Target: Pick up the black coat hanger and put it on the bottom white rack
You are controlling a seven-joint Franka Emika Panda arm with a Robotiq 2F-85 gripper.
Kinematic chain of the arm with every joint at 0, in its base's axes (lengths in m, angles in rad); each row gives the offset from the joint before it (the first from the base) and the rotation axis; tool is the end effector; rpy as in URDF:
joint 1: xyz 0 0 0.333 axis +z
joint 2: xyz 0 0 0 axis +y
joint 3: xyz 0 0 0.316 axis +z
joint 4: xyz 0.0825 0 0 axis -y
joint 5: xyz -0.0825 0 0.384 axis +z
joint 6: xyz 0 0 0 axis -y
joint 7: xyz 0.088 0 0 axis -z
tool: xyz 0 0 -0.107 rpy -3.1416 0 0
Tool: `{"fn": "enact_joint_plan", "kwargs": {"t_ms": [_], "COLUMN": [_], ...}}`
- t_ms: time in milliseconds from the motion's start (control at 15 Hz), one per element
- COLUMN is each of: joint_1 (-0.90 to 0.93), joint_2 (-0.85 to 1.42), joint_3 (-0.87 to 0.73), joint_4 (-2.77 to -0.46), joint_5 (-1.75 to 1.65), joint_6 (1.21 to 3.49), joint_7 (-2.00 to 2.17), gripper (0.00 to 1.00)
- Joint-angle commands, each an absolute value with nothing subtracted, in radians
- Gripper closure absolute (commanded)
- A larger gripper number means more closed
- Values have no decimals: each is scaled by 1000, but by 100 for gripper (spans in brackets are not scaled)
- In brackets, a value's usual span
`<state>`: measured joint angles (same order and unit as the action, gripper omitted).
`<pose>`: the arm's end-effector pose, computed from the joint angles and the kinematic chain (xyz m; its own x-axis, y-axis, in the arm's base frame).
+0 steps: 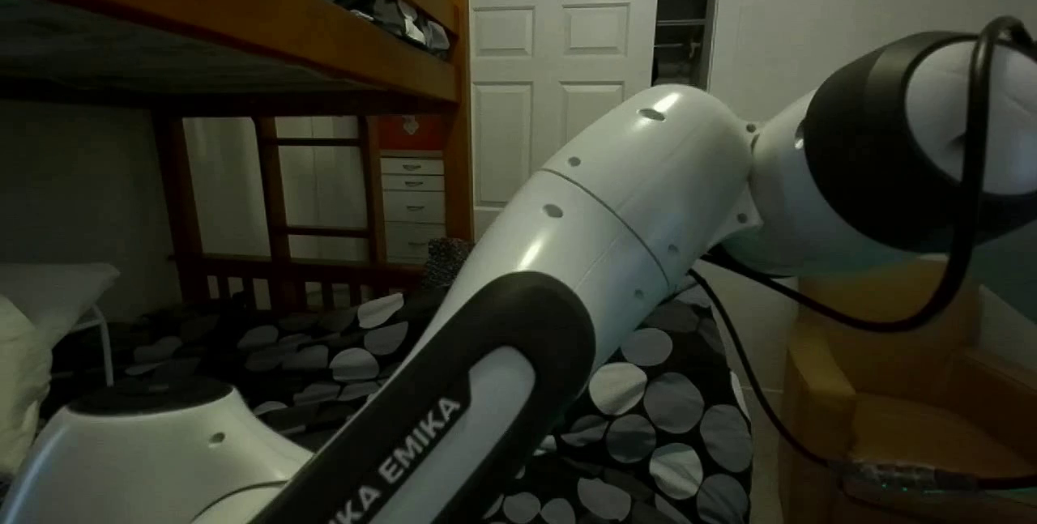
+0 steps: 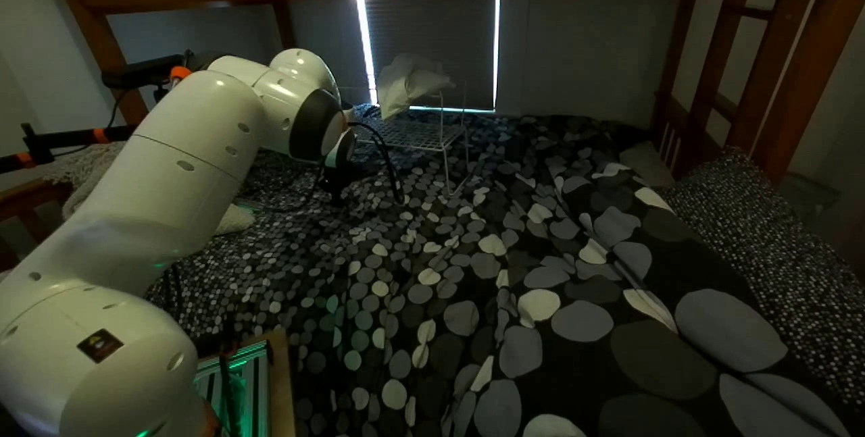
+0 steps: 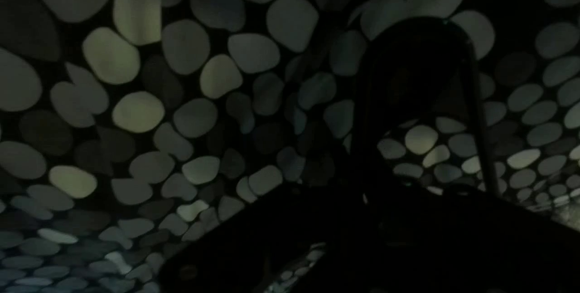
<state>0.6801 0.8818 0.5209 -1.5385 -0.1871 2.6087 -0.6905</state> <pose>0.3282 0.6538 0.2104 -0.2219 0.8960 0.3846 0.9693 0.2457 -0.0133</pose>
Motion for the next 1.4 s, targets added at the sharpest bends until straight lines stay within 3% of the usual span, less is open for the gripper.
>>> {"fn": "enact_joint_plan", "kwargs": {"t_ms": [0,533,600,667,733,1333], "joint_1": [639,526,563,543,528,571], "joint_2": [709,431,532,505,484,596], "joint_3": [499,463,452,455,458,387], "joint_4": [-1753,-2136,-1990,-2036,-2068,-1757], "joint_5": [-151,-103,-154,-144,-139,-93], "joint_6": [2760,3022,2956,2986,3000,2731], "joint_7": [-528,-172,-222,-204,-194,-34], "gripper": [97,97,88,88,97,97]}}
